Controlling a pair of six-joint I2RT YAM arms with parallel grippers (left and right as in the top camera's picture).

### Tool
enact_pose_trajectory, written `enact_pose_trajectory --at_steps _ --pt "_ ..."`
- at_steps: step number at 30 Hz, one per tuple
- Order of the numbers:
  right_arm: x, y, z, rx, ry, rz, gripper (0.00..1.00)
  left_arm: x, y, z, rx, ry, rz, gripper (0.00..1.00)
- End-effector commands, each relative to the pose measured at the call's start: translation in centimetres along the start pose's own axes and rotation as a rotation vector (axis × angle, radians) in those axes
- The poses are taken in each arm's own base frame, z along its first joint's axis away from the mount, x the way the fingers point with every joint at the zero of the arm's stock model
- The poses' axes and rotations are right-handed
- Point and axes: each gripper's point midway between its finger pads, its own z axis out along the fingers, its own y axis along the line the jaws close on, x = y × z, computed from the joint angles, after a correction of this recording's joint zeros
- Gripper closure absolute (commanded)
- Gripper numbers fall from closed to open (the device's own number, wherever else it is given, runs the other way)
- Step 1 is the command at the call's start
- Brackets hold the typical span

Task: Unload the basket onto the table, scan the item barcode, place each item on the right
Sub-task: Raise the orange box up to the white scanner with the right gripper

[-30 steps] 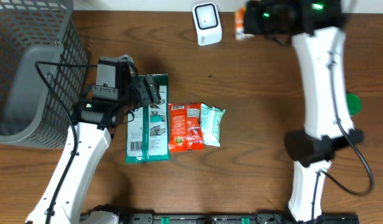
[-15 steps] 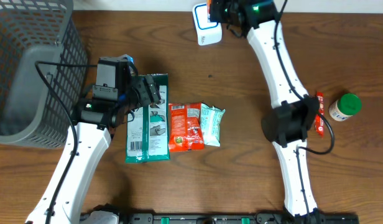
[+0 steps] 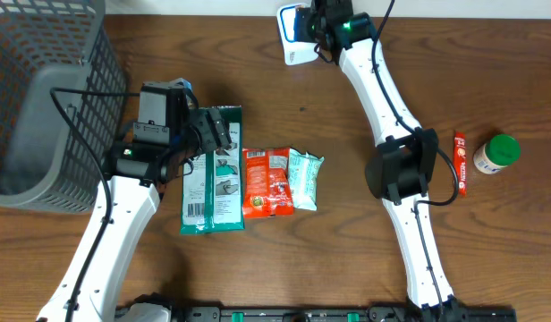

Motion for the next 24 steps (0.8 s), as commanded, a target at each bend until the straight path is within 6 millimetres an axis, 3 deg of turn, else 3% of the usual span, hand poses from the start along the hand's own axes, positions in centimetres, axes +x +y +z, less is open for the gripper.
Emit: enact_pose_trajectory --at_steps 1,19,24 --pt "0.4 0.3 0.5 0.006 -0.001 0.033 0.99 -0.3 0.0 -0.1 -0.002 -0.007 0.015 0.14" --pt "1.9 0.1 1.5 0.016 0.034 0.029 0.99 -0.3 0.0 -0.1 -0.002 -0.007 0.015 0.14" --pt "0.7 1.1 -0.2 -0.04 0.027 0.033 0.99 -0.3 0.0 -0.1 -0.002 -0.007 0.015 0.14"
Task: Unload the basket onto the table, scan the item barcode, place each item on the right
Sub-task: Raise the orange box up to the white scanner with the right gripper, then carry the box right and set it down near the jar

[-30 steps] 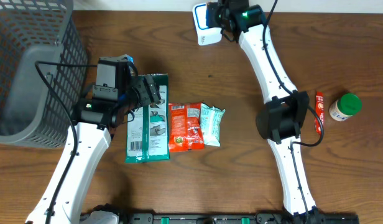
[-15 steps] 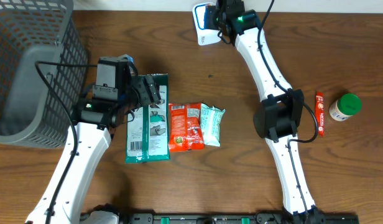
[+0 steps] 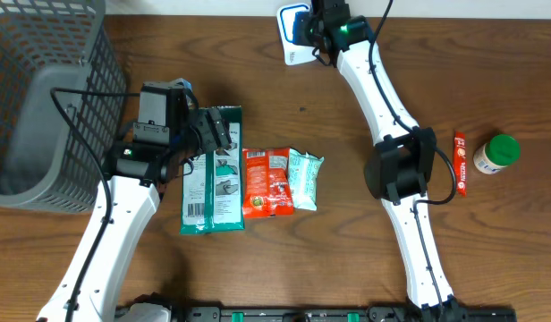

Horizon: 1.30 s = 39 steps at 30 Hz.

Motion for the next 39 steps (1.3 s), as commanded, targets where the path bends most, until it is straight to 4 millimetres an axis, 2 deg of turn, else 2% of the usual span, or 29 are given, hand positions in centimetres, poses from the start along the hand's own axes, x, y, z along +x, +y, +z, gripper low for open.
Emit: enact_pose_trajectory --at_steps 1,6,8,13,16,19,26,31,32,35,39 --pt "-0.9 1.2 -1.9 -0.05 0.0 0.011 0.99 -0.3 0.0 -0.1 -0.002 -0.007 0.015 0.14" --pt "-3.7 0.9 -8.1 -0.042 -0.018 -0.01 0.99 -0.3 0.0 -0.1 -0.002 -0.007 0.015 0.14" --pt "-4.0 0.7 -11.1 -0.029 0.0 -0.02 0.99 -0.3 0.0 -0.1 -0.002 -0.007 0.015 0.14" --pt "-2.5 -0.7 -19.2 0.032 0.107 -0.059 0.99 -0.3 0.0 -0.1 -0.002 -0.007 0.015 0.14" --pt "-1.5 -2.2 -22.4 0.081 0.157 -0.052 0.99 -0.3 0.0 -0.1 -0.002 -0.007 0.015 0.13" --pt "-0.5 -4.7 -25.1 0.178 0.201 -0.041 0.99 -0.3 0.0 -0.1 -0.002 -0.007 0.015 0.14" --pt "2.1 -11.7 -27.3 0.443 0.335 -0.022 0.99 -0.3 0.0 -0.1 -0.002 -0.007 0.015 0.14" --pt "3.3 -15.4 -26.7 0.554 0.401 -0.022 0.99 -0.3 0.0 -0.1 -0.002 -0.007 0.015 0.14" --pt "4.0 -17.4 -26.4 0.641 0.423 0.003 0.99 -0.3 0.0 -0.1 -0.002 -0.007 0.015 0.13" --pt "5.7 -21.2 -26.3 0.822 0.462 0.032 0.99 -0.3 0.0 -0.1 -0.002 -0.007 0.015 0.14" --pt "8.3 -24.9 -25.1 0.96 0.526 0.023 0.99 -0.3 0.0 -0.1 -0.002 -0.007 0.015 0.14"
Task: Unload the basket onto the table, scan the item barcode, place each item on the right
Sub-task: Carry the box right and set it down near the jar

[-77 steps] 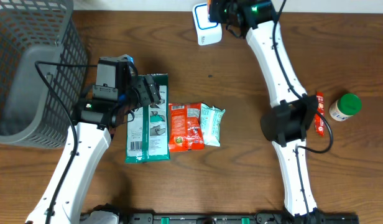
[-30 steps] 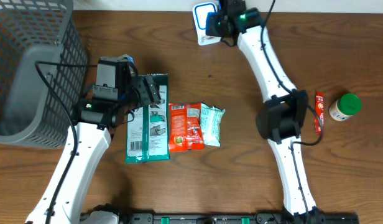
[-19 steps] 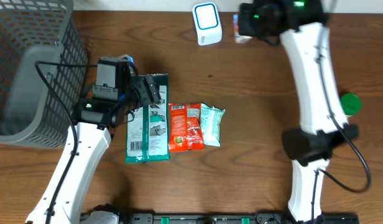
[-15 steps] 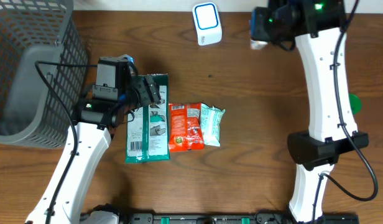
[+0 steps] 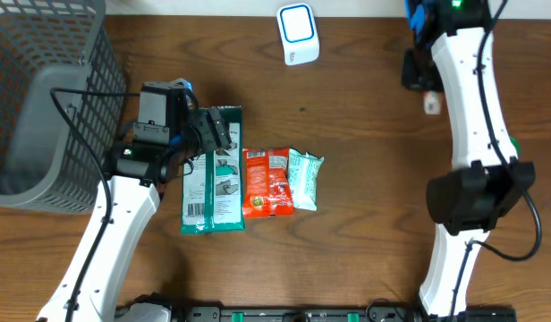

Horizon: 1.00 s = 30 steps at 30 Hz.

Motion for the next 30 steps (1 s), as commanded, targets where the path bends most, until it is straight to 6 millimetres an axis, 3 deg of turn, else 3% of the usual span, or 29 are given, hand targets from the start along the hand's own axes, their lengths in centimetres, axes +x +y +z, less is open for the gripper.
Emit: enact_pose_trajectory --at_steps 1,6,9,14,21,27,30 --pt "0.8 -3.1 4.7 0.219 0.049 0.034 0.99 -0.3 0.0 -0.1 -0.002 -0.006 0.015 0.14" --pt "3.3 -3.7 9.9 0.282 0.135 0.014 0.99 -0.3 0.0 -0.1 -0.001 -0.007 0.015 0.14" --pt "4.8 -3.8 11.9 0.309 0.174 -0.003 0.99 -0.3 0.0 -0.1 -0.002 -0.006 0.015 0.14" --pt "7.5 -3.7 13.8 0.341 0.241 -0.053 0.99 -0.3 0.0 -0.1 -0.001 -0.007 0.015 0.14" --pt "8.7 -4.0 15.9 0.4 0.23 -0.085 0.98 -0.3 0.0 -0.1 -0.001 -0.007 0.015 0.14" --pt "9.6 -2.9 17.2 0.351 0.239 -0.069 0.68 -0.3 0.0 -0.1 -0.001 -0.007 0.015 0.14" --pt "9.8 -2.5 17.3 0.331 0.249 -0.066 0.62 -0.3 0.0 -0.1 -0.002 -0.006 0.015 0.14"
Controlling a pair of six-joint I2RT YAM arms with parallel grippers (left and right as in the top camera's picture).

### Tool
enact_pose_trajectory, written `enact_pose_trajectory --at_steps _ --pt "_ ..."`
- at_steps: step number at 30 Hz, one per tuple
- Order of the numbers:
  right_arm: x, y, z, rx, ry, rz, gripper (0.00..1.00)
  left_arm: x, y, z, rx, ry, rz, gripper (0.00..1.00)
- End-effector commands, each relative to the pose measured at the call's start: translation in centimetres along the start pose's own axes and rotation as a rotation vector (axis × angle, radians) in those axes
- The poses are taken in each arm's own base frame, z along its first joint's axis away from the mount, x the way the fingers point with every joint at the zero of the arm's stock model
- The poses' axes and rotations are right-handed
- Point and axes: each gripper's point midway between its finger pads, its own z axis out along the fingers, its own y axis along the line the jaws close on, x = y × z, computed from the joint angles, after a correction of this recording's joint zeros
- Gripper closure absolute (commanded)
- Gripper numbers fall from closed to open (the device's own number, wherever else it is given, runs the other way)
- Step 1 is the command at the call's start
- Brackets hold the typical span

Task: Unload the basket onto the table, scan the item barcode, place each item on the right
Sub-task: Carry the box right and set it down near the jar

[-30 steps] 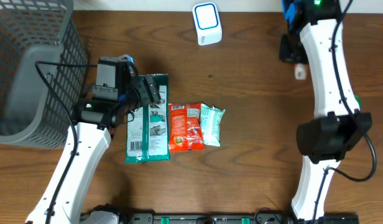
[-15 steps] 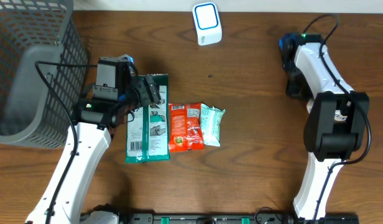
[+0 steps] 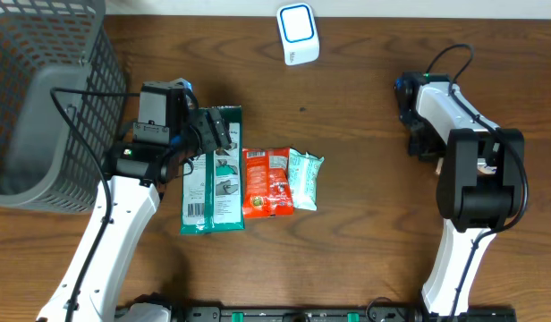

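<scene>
The white barcode scanner [image 3: 298,34] with a blue face stands at the back of the table. A green-and-white package [image 3: 211,183], a red snack packet [image 3: 267,183] and a pale teal packet [image 3: 304,179] lie side by side at centre left. My left gripper [image 3: 216,134] sits at the top end of the green-and-white package; its jaws are not clear from above. My right arm is folded back at the right, and its gripper [image 3: 421,141] is dark and hard to read, far from the scanner and the packets.
A grey wire basket [image 3: 43,107] fills the far left corner. The right arm's folded links [image 3: 477,179] cover part of the table's right side. Brown tabletop [image 3: 365,206] lies between the packets and the right arm.
My right arm has come back from the far right back edge and is now folded at the right side. The left arm, the packets and the scanner have not moved.
My right gripper was at the scanner at the back edge in the first two moments. Then it was away at the far right back, with the scanner standing free. Now that arm is folded at the right. The left gripper stayed on the green-and-white package throughout.
</scene>
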Motion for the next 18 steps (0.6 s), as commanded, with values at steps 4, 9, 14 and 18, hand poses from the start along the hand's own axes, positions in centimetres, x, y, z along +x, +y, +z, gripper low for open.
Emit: enact_pose_trajectory --at_steps 4,9,14,18 --pt "0.4 0.8 -0.1 -0.026 0.013 -0.034 0.56 -0.3 0.0 -0.1 -0.002 -0.007 0.015 0.14" --pt "0.8 1.5 -0.4 -0.052 0.021 -0.07 0.37 -0.3 0.0 -0.1 -0.002 -0.007 0.015 0.14" --pt "1.2 2.2 -0.7 -0.101 0.046 -0.089 0.36 -0.3 0.0 -0.1 -0.002 -0.007 0.015 0.14" --pt "1.6 3.4 -1.4 -0.186 0.071 -0.127 0.38 -0.3 0.0 -0.1 -0.002 -0.007 0.015 0.14"
